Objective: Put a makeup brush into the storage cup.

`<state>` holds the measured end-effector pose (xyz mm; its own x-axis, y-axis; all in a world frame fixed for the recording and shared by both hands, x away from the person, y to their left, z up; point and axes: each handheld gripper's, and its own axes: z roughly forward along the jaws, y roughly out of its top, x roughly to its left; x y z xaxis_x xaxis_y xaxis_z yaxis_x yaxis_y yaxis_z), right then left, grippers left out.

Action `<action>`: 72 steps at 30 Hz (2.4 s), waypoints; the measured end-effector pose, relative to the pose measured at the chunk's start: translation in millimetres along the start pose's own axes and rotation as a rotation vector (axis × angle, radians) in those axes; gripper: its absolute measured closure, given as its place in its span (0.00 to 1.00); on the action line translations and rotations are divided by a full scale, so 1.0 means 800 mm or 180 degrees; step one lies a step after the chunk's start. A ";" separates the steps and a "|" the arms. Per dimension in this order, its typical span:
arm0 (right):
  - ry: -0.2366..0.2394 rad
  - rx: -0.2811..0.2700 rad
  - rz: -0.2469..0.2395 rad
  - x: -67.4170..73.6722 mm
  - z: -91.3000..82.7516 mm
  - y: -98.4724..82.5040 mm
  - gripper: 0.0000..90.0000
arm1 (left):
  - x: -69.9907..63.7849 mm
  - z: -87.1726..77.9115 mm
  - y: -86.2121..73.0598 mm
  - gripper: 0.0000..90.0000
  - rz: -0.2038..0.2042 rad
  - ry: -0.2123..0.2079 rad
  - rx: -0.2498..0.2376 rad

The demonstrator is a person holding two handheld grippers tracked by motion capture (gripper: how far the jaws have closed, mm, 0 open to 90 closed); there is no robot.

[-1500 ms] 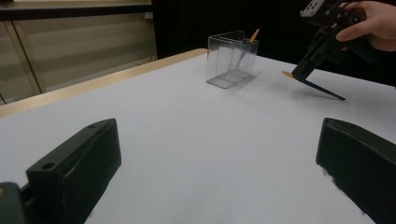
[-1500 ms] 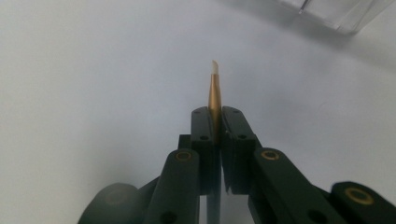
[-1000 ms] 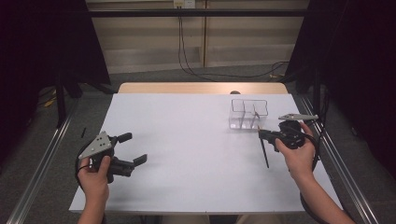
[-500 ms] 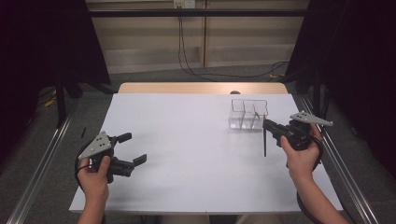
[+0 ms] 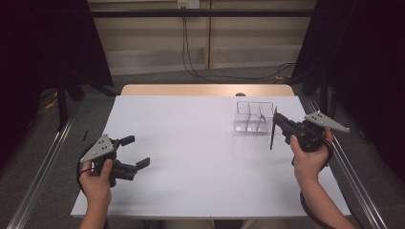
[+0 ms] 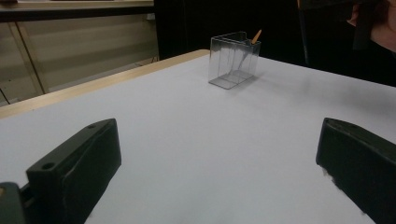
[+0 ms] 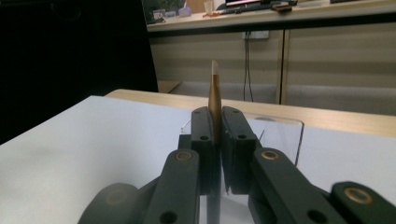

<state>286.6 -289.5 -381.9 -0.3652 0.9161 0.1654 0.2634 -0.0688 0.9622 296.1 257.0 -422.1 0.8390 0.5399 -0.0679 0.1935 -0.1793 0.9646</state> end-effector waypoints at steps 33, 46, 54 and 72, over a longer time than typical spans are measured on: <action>-0.0043 -0.0532 -0.0034 -0.012 0.016 0.054 0.94 | 0.000 -0.002 -0.001 0.00 0.0013 0.0004 0.0008; -0.0088 -0.0585 -0.0036 -0.022 0.027 0.064 0.94 | 0.001 -0.001 -0.001 0.00 0.0005 -0.0005 0.0009; -0.0080 -0.0607 -0.0039 -0.024 0.034 0.069 0.94 | 0.002 0.001 -0.001 0.00 0.0020 -0.0023 0.0014; -0.0169 -0.0642 -0.0003 -0.038 0.057 0.077 0.94 | 0.004 -0.001 -0.004 0.00 0.0003 -0.0015 0.0004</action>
<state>354.6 -303.2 -337.3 -0.3163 0.9354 0.1580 0.0770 -0.1407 0.9871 297.9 259.8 -425.2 0.8416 0.5358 -0.0681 0.1933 -0.1809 0.9643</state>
